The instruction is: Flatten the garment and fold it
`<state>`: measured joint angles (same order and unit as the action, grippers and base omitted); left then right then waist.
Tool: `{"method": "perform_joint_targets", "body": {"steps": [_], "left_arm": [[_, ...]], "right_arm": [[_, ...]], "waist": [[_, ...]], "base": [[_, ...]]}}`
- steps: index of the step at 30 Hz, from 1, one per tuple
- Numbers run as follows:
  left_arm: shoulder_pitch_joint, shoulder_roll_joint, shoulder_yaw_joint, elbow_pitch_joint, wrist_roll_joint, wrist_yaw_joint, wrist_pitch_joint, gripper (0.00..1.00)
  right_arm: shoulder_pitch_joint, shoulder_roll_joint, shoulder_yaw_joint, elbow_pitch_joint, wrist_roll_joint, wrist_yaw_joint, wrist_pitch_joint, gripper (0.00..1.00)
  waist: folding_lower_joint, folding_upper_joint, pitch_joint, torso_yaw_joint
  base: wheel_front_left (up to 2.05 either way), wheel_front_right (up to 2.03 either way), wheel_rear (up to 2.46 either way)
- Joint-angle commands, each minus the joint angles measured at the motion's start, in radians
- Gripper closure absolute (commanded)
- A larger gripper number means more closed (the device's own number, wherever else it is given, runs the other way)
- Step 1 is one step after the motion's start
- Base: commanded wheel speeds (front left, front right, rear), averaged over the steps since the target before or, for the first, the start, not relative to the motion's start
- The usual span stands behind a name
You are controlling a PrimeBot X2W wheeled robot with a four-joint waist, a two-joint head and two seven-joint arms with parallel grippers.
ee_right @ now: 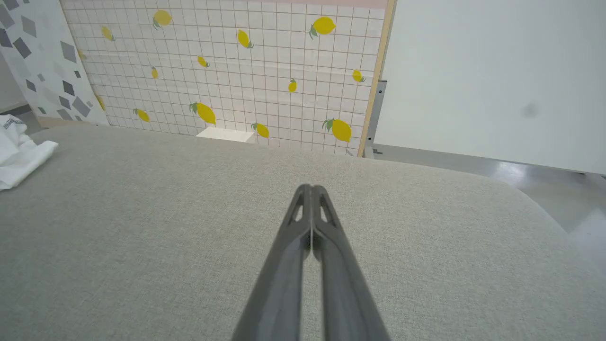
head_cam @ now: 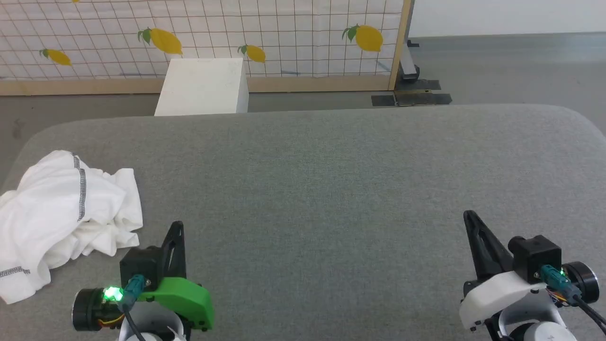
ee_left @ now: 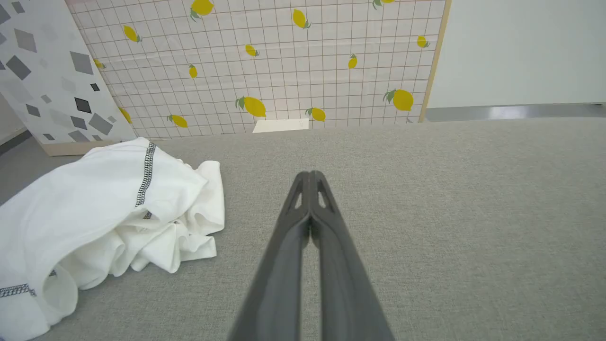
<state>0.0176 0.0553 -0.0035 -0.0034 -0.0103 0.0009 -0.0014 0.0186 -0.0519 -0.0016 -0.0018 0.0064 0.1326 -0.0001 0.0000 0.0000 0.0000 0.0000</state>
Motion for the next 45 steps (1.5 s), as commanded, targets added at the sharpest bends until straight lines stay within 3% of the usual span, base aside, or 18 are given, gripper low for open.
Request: {"method": "perform_joint_targets", "body": {"steps": [1, 17, 18, 45], "left_arm": [[-0.018, -0.005, 0.004, 0.003, 0.01, -0.001, 0.001, 1.0], [-0.018, -0.005, 0.004, 0.003, 0.01, -0.001, 0.001, 1.0], [-0.018, -0.005, 0.004, 0.003, 0.01, -0.001, 0.001, 0.0], [0.018, -0.001, 0.005, -0.008, -0.028, 0.004, -0.05, 0.0]], "right_arm": [[-0.019, 0.002, 0.002, 0.002, -0.006, -0.002, 0.0, 1.0], [-0.019, 0.002, 0.002, 0.002, -0.006, -0.002, 0.0, 1.0], [-0.019, 0.002, 0.002, 0.002, -0.006, -0.002, 0.0, 0.0], [0.0, 0.0, -0.049, 0.016, 0.032, 0.0, -0.051, 0.0]], "waist": [[0.0, 0.0, 0.0, 0.0], [0.0, 0.0, 0.0, 0.0], [0.0, 0.0, 0.0, 0.0], [0.0, 0.0, 0.004, 0.031]], "base": [[0.0, 0.0, 0.0], [0.0, 0.0, 0.0], [0.0, 0.0, 0.0], [0.0, 0.0, 0.0]]}}
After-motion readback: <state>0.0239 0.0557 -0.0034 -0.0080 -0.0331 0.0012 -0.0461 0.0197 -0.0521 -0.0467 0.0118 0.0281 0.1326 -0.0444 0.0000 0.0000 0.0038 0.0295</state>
